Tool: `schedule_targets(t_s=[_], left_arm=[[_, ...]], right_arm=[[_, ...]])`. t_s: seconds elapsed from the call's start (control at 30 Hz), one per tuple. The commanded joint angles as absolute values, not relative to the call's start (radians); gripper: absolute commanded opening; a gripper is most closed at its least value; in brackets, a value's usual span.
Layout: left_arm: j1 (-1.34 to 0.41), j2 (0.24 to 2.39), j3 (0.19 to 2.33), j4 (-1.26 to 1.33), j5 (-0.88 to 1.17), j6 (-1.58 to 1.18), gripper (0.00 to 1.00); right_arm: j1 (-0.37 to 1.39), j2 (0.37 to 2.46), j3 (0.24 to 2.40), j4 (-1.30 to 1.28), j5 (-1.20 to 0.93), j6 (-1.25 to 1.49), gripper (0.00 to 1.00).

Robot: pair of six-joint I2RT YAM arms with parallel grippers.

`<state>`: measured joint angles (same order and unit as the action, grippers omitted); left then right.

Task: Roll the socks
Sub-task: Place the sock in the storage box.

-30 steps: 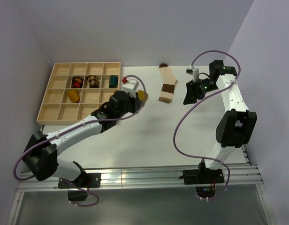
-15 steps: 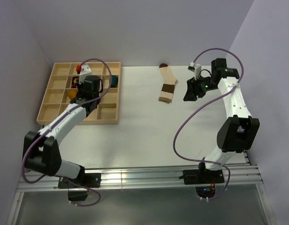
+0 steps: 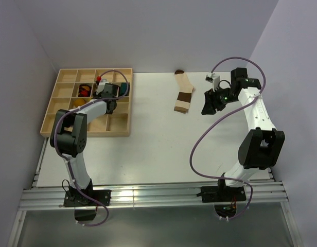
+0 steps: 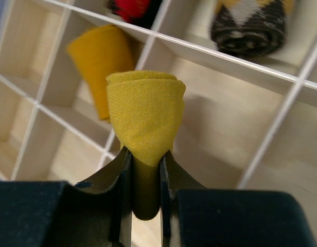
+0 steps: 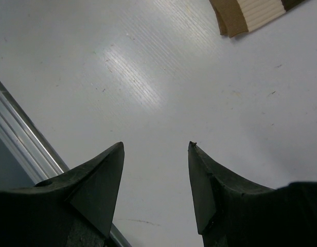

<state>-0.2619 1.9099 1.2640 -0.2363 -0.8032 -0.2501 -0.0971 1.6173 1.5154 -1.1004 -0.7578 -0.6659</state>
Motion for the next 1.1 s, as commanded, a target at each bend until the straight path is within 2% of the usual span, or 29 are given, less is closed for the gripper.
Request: schedule_targets(t_s=[0.0, 0.47, 0.7, 0.8, 0.83, 0.9, 1.0, 1.07], left_arm=[[-0.244, 1.927, 1.333, -0.256, -0.68, -0.268, 0.0], [-0.153, 2.026, 1.396, -0.328, -0.232, -0.426, 0.0], [-0.123, 2.062, 1.416, -0.356, -0.19, -0.462, 0.01], [-0.123, 2.039, 1.392, -0.348, -0.192, -0.457, 0.14], [-0.123, 2.027, 1.385, -0.342, -0.202, -0.46, 0.23], [-0.121, 2.002, 1.39, -0.356, -0.233, -0.463, 0.34], [-0.123, 1.994, 1.416, -0.397, -0.264, -0.465, 0.44], [-0.123, 1.988, 1.43, -0.416, -0.282, -0.463, 0.46]], right_arm=[[-0.101, 1.557, 1.494, -1.078, -0.747, -0.667, 0.6], [-0.101, 1.532, 1.45, -1.055, -0.726, -0.655, 0.6], [-0.1, 1.545, 1.439, -1.043, -0.712, -0.649, 0.6], [-0.1, 1.546, 1.439, -1.042, -0.709, -0.647, 0.6], [-0.1, 1.546, 1.44, -1.042, -0.707, -0.646, 0.6], [-0.098, 1.548, 1.445, -1.043, -0.703, -0.646, 0.6], [-0.095, 1.549, 1.451, -1.048, -0.7, -0.644, 0.6], [-0.092, 1.546, 1.451, -1.048, -0.696, -0.646, 0.6]])
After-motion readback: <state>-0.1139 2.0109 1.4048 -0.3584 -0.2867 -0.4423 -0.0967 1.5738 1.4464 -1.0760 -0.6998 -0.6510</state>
